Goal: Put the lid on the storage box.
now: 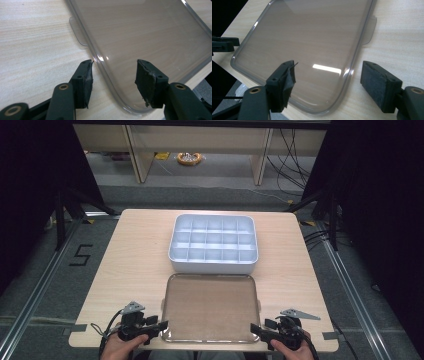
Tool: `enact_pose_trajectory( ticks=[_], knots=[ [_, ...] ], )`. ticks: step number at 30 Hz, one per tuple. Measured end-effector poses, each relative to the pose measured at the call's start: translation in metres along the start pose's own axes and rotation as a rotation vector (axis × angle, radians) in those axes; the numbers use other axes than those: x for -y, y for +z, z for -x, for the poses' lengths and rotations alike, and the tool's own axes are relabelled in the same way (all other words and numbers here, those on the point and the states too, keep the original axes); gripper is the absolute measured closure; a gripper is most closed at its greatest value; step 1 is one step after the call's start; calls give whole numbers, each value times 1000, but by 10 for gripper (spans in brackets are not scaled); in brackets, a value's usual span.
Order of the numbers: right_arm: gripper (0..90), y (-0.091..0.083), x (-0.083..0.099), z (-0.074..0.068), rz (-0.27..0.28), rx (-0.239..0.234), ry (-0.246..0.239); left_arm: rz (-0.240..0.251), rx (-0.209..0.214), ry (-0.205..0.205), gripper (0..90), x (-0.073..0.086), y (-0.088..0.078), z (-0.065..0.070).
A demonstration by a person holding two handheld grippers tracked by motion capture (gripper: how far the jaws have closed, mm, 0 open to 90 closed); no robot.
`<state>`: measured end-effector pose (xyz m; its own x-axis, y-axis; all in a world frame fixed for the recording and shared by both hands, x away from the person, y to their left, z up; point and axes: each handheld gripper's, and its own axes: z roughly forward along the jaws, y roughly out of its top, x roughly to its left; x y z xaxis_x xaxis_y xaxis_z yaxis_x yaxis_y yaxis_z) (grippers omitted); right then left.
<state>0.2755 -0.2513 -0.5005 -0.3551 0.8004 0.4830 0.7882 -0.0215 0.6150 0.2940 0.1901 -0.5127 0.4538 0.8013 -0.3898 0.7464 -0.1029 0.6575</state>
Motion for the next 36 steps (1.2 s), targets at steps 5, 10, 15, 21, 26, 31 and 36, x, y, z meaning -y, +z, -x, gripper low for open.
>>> enact_pose_trajectory(
  ticks=[5,10,15,21,26,31,36],
  knots=[
    [320,6,-2,4,3,9,-27,-32,13,3,493,-2,4,-2],
    [368,10,-5,8,-5,12,-20,-14,15,-8,499,-1,5,-1],
    [393,15,-5,9,0,10,11,-13,19,9,501,1,5,3],
    [424,14,0,15,46,-22,150,-1,41,75,511,0,6,-4],
    [439,12,2,13,47,-44,246,-10,28,-2,511,2,4,2],
    [459,8,9,14,61,-71,298,-13,30,2,511,3,3,2],
    [552,7,12,16,42,-109,363,-33,42,28,510,3,3,2]
  ],
)
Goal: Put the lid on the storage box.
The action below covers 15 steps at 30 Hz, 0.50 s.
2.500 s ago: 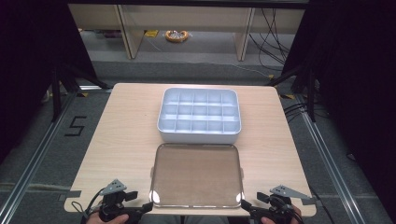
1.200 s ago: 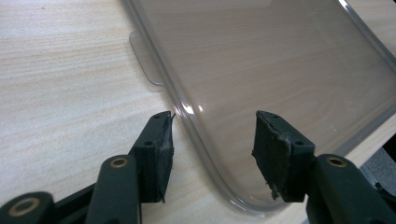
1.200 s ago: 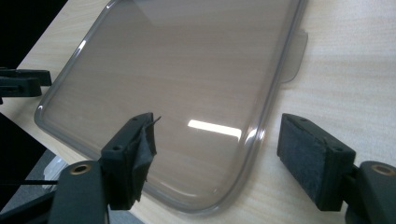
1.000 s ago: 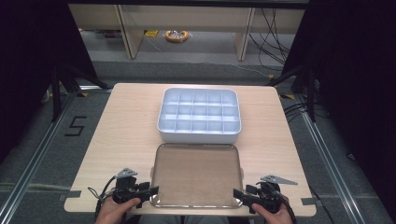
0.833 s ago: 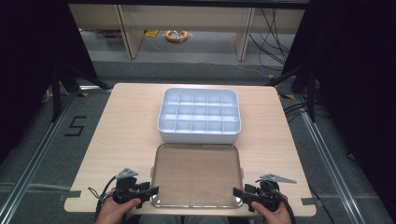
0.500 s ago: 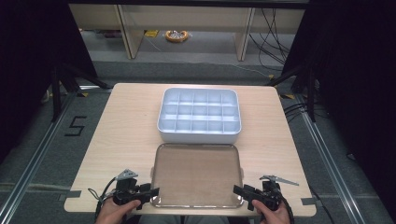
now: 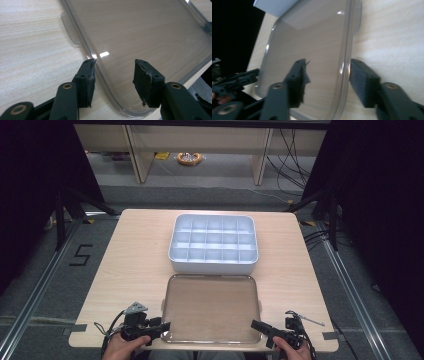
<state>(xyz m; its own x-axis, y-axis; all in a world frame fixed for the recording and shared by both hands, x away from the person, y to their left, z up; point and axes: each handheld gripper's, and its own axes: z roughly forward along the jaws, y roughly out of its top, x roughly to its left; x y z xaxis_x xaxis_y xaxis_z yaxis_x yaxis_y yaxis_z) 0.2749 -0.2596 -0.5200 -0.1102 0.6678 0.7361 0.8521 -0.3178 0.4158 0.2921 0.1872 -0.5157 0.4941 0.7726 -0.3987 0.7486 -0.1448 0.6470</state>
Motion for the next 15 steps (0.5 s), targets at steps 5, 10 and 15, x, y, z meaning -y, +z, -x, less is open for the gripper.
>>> enact_pose_trajectory(
  ticks=[5,10,15],
  knots=[
    [632,-1,0,-6,24,49,-142,-8,5,23,496,0,-1,-1],
    [608,-10,3,-20,16,86,-316,3,23,12,433,1,-2,-1],
    [607,-14,7,-35,53,62,-429,18,14,5,376,0,-1,-2]
  ],
)
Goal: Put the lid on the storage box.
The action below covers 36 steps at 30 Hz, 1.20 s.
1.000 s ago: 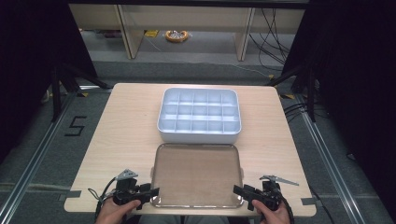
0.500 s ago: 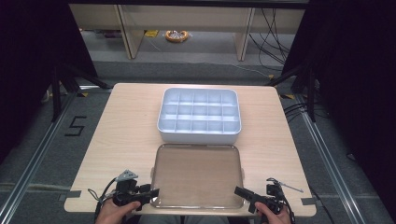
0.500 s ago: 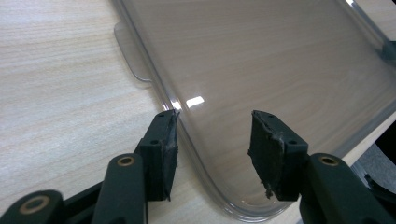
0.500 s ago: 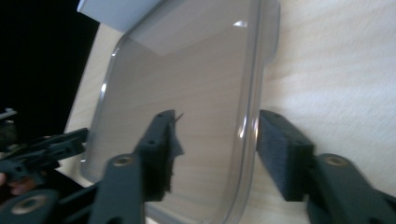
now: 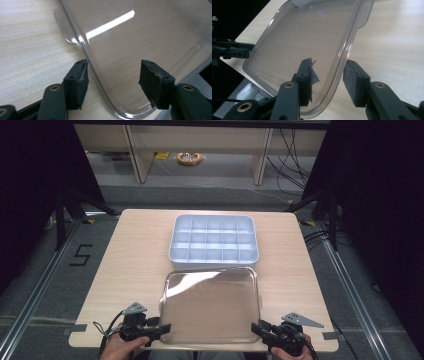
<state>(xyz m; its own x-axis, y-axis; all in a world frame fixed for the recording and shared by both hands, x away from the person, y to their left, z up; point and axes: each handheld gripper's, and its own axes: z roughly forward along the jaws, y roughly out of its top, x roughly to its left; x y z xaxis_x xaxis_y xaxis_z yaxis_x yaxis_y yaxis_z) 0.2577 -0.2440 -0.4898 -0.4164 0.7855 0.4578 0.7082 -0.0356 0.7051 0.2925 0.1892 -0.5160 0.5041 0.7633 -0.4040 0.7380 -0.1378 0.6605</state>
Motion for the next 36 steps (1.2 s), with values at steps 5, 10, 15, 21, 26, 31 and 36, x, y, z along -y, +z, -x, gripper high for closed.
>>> enact_pose_trajectory(
  ticks=[5,10,15,21,26,31,36],
  knots=[
    [609,-3,-2,-3,10,-14,-49,8,6,-20,333,-2,1,-2],
    [616,-3,-4,-4,28,-45,-95,14,13,-72,287,-3,0,-4],
    [640,-3,-3,-6,24,-72,-89,25,22,-110,256,-5,1,-7],
    [660,-2,-4,-1,39,-63,-102,7,33,-117,449,-4,-1,-8],
    [659,-1,-2,0,-2,-15,-36,8,58,-101,529,-4,-5,-9],
    [661,2,-3,5,-20,28,-99,8,42,-55,569,-6,-9,-5],
    [660,4,-2,3,-48,53,-111,4,2,4,572,-7,-12,1]
  ],
)
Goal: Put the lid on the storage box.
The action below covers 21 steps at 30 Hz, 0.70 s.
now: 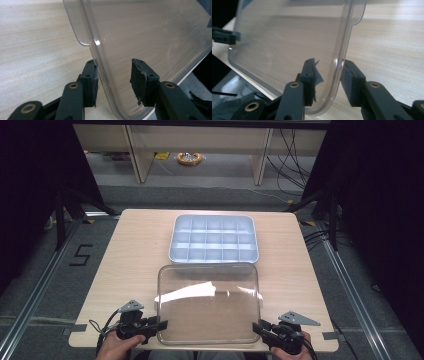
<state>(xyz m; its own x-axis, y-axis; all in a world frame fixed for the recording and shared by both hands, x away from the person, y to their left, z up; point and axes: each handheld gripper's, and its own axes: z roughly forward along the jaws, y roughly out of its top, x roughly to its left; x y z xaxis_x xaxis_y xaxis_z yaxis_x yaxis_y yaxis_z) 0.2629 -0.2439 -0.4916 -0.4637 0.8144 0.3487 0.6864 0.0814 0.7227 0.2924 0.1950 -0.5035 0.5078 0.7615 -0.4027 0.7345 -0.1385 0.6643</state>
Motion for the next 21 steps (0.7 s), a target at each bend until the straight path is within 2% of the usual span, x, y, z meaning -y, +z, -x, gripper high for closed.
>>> enact_pose_trajectory(
  ticks=[2,3,4,7,8,11,12,13,14,15,16,17,18,19,20,21],
  knots=[
    [660,0,0,0,-6,15,-9,12,-16,4,570,-1,0,3],
    [658,1,-1,-2,-10,36,-23,-1,-30,37,569,-2,-1,3],
    [658,1,-1,-2,-10,36,-23,10,-40,37,569,-2,-1,5],
    [658,4,-2,-7,-12,65,-15,-4,-67,79,572,-5,-3,6],
    [662,5,-6,-6,-12,95,-72,-2,-70,77,573,-5,-3,8],
    [667,3,-9,-8,-7,99,-77,-5,-75,75,574,-6,-3,7],
    [669,3,-10,-8,8,97,-76,0,-76,75,574,-7,-3,7],
    [669,3,-11,-10,-4,103,-54,27,-76,57,575,-7,-2,9],
    [669,4,-13,-8,13,95,-79,35,-78,66,576,-10,-4,9],
    [669,4,-14,-8,15,97,-62,37,-78,78,579,-11,-5,9],
    [669,4,-16,-6,13,101,-77,33,-82,96,582,-15,-8,9],
    [669,4,-16,-6,13,101,-77,33,-82,96,584,-15,-8,9],
    [669,6,-19,-5,20,90,-67,63,-85,82,584,-17,-8,10],
    [669,7,-21,-4,33,95,-73,76,-96,100,583,-23,-9,11],
    [669,7,-21,-4,33,95,-73,76,-96,100,583,-23,-9,11],
    [669,7,-25,-8,23,104,-24,93,-103,109,583,-30,-10,11]
  ],
)
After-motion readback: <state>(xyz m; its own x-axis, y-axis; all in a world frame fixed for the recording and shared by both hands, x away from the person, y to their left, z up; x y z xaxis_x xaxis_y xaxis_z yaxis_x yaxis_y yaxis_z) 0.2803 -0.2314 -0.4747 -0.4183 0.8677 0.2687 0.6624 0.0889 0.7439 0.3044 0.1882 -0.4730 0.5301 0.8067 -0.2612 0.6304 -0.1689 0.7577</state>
